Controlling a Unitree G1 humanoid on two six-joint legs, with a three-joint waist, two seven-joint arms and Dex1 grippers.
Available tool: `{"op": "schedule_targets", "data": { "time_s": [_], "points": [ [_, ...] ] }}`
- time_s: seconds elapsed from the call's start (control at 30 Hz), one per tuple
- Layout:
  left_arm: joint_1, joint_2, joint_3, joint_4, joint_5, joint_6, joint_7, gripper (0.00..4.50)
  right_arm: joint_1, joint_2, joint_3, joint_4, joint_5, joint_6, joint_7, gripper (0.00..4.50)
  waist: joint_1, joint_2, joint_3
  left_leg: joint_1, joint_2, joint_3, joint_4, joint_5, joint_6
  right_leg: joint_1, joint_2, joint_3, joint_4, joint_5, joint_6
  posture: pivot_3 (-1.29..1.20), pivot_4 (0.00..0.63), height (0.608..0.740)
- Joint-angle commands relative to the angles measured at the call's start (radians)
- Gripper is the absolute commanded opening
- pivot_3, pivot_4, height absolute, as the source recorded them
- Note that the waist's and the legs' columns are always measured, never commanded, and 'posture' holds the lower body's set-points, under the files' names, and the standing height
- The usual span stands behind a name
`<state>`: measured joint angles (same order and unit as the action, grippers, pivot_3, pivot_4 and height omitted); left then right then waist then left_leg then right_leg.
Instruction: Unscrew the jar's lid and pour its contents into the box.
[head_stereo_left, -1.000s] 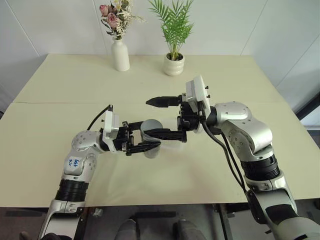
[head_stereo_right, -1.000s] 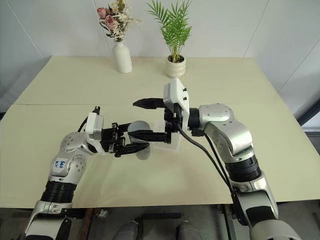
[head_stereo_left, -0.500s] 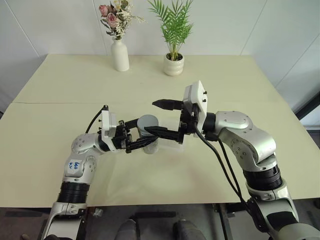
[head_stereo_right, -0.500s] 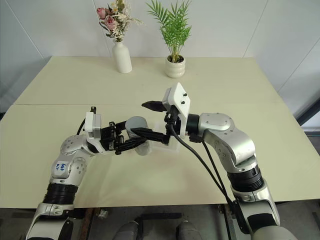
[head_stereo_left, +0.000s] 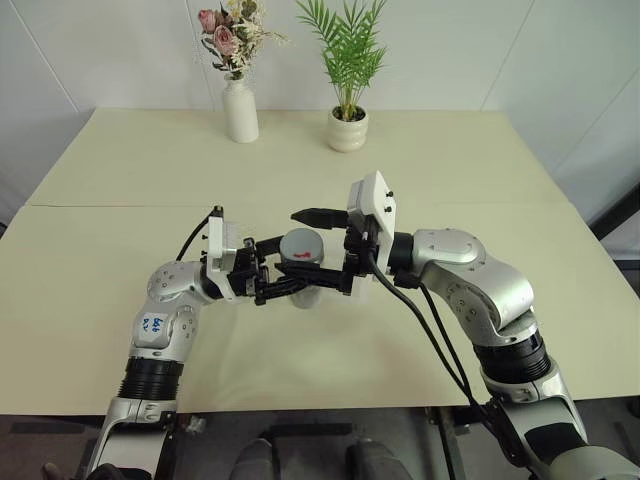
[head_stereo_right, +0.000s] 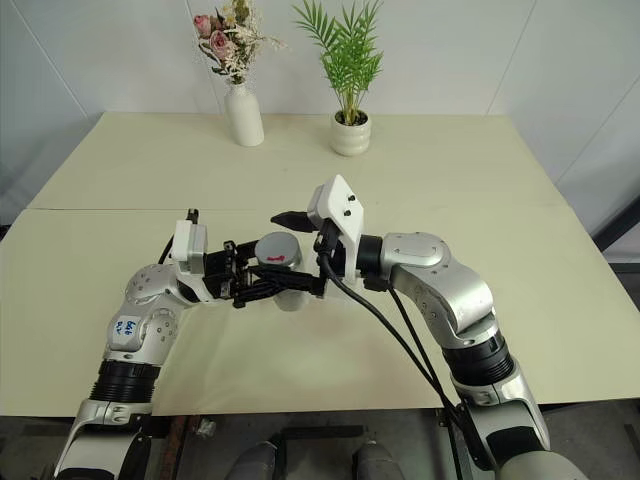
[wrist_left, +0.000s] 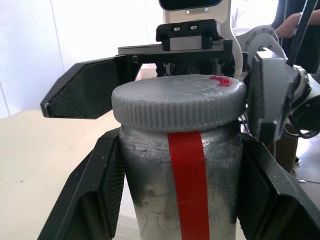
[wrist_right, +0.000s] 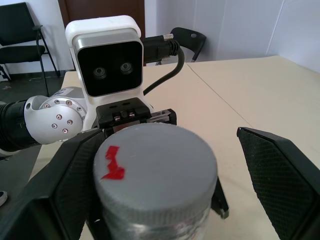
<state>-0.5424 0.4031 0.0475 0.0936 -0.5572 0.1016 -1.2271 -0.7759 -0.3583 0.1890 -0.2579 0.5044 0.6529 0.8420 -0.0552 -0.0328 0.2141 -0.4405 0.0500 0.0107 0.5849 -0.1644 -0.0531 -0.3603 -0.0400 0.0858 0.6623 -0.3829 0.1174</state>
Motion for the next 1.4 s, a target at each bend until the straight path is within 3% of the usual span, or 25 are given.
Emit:
{"op": "schedule_targets", "data": {
  "time_s": [0.03, 0.4, 1.07, 1.23, 1.4],
  "points": [
    [-0.001, 0.015, -0.004, -0.018, -0.028, 0.013, -0.048, 2.51, -0.031, -0.011, -0.025, -0.008, 0.009, -0.025, 0.021, 4.45, 0.000, 0.000, 0.000, 0.000, 0.000, 0.000, 0.000, 0.000, 0.000, 0.000, 0.000, 0.000, 0.000, 0.000, 0.000, 0.00, 0.150, 0.740],
    [0.004, 0.012, 0.011, -0.002, -0.040, 0.004, -0.098, 2.51, -0.019, -0.051, -0.059, -0.008, 0.023, -0.030, 0.074, 4.45, 0.000, 0.000, 0.000, 0.000, 0.000, 0.000, 0.000, 0.000, 0.000, 0.000, 0.000, 0.000, 0.000, 0.000, 0.000, 0.00, 0.150, 0.740],
    [-0.014, 0.035, 0.029, 0.035, -0.036, 0.004, -0.132, 2.51, 0.056, -0.224, -0.170, -0.008, 0.172, 0.018, 0.220, 4.45, 0.000, 0.000, 0.000, 0.000, 0.000, 0.000, 0.000, 0.000, 0.001, 0.000, 0.000, 0.000, -0.001, 0.000, 0.000, 0.00, 0.150, 0.740],
    [-0.017, 0.032, 0.026, 0.037, -0.033, 0.002, -0.126, 2.51, 0.008, -0.156, -0.165, -0.005, 0.174, 0.006, 0.163, 4.45, -0.002, 0.000, 0.000, 0.000, 0.000, 0.000, 0.000, 0.000, 0.001, 0.000, 0.000, 0.000, -0.001, 0.000, 0.000, 0.00, 0.150, 0.740],
    [-0.020, 0.019, 0.017, 0.037, -0.026, -0.002, -0.116, 2.51, -0.018, -0.058, -0.078, -0.022, 0.123, -0.014, 0.116, 4.45, 0.000, 0.000, 0.000, 0.000, 0.000, 0.000, -0.001, 0.000, 0.000, 0.000, 0.000, 0.000, -0.001, 0.000, 0.000, 0.00, 0.150, 0.740]
  ]
}}
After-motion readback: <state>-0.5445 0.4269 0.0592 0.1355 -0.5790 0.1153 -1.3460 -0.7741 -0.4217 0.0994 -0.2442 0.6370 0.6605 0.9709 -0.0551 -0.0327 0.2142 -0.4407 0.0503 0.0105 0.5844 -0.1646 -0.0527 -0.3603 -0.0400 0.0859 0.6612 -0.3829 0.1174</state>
